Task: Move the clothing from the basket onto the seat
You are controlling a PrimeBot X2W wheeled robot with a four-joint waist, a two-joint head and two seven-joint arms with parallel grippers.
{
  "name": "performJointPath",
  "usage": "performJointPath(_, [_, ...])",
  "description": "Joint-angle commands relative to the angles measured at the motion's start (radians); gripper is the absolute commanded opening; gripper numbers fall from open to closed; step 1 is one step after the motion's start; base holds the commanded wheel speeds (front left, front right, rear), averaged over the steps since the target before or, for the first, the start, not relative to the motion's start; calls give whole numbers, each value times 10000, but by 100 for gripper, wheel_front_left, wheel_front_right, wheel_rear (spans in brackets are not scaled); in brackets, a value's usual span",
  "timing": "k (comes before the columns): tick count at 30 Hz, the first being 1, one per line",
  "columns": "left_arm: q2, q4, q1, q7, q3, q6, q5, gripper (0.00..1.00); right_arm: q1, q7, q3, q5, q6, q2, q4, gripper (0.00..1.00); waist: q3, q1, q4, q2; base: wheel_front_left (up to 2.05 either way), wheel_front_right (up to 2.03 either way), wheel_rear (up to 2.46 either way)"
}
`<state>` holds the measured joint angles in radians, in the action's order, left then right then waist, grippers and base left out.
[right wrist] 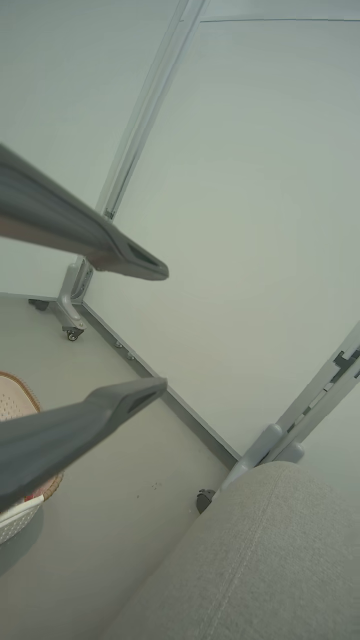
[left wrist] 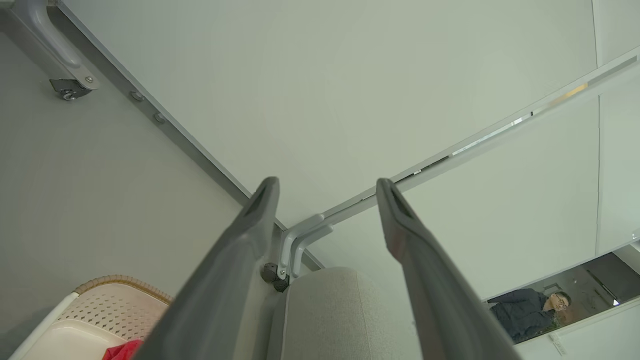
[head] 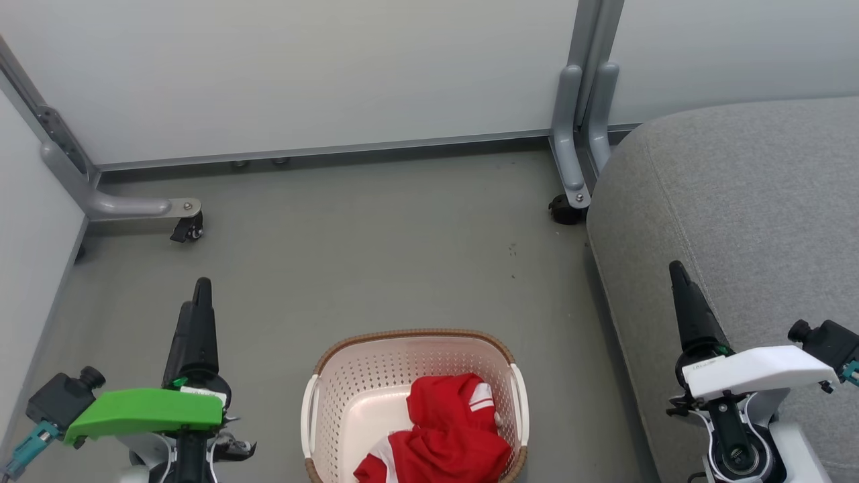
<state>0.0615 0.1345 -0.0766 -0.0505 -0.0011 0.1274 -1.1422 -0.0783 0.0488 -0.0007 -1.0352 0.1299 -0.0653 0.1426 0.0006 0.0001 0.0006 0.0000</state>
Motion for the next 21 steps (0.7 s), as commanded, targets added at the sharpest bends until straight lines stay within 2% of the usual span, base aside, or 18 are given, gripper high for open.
performJointPath(1, [138,-174,-50,-101,-45,25,400,100,-75,125,75,480,6,-63,-199,100,-7,-1,-1,0,0,0,0])
performJointPath(8, [235,-213,26,-364,-278,29,1661,100,-40,388,355,1964,7,-137,-267,100,-13,-1,1,0,0,0,0])
performJointPath(21, [437,-181,178,-761,-476,34,3596,100,26,782,729,4032,7,-188,-220,100,-21,-1,-10,0,0,0,0])
